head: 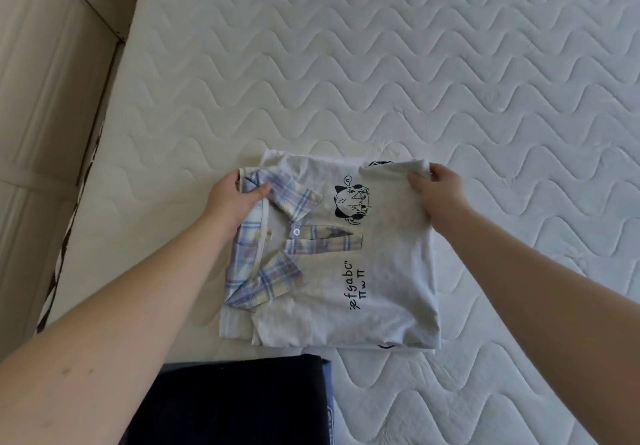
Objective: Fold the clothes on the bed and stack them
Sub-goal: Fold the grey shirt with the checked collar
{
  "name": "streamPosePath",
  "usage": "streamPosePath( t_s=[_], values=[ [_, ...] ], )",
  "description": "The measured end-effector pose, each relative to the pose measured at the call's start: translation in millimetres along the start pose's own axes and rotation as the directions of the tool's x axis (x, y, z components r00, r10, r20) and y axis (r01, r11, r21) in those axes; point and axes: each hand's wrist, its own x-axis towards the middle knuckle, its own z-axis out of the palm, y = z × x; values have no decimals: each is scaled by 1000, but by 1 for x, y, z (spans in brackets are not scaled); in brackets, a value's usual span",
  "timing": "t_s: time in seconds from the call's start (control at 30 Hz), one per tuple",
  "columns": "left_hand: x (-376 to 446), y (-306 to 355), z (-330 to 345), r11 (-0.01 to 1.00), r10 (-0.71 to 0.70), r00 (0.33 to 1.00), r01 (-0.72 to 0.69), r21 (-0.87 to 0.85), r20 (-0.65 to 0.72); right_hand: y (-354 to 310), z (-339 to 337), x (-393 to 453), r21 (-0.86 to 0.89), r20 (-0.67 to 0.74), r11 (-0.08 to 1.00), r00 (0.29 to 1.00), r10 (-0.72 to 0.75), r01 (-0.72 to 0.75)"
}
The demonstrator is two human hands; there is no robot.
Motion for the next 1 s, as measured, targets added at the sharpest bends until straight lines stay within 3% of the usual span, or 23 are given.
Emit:
streamPosePath(
  t_s=[0.1, 0.2, 0.47, 0.57, 0.63, 0.73, 0.83, 0.9, 1.0],
  values=[
    [9, 3, 3, 984, 141, 990, -137, 112, -22, 2, -4, 4, -26, -15, 995, 995, -101, 101],
    [8, -3, 8, 965, 196, 979, -182, 191, -59, 7, -1, 6, -39, -11, 994, 995, -98, 97],
    [7, 5, 12, 937, 330, 928, -300, 181, -171, 0, -1, 18, -4, -74, 985, 982, -173, 173],
    [6, -1, 16, 954, 241, 959, -206, 218, -150, 1, -1, 17, -138, -93, 988, 992, -82, 68],
    [4, -8, 14, 952, 163, 961, -92, 293, -226, 5, -5, 9, -151, -85, 988, 996, 29, -41],
    [-7, -24, 7, 981, -73, 964, 115, 154, -257, 20, -11, -14, -216, 3, 969, 992, 127, -123],
    [-20, -47, -5, 958, -191, 971, 216, 188, -145, 40, -13, -42, -281, 103, 947, 976, 189, -154],
    [-26, -56, -11, 953, -247, 969, 238, 186, 22, 47, -13, -53, -301, 143, 939, 966, 216, -166],
    [-39, -54, -16, 953, -269, 942, 229, 200, 204, 52, -12, -56, -204, 197, 965, 959, 203, -162]
  ],
)
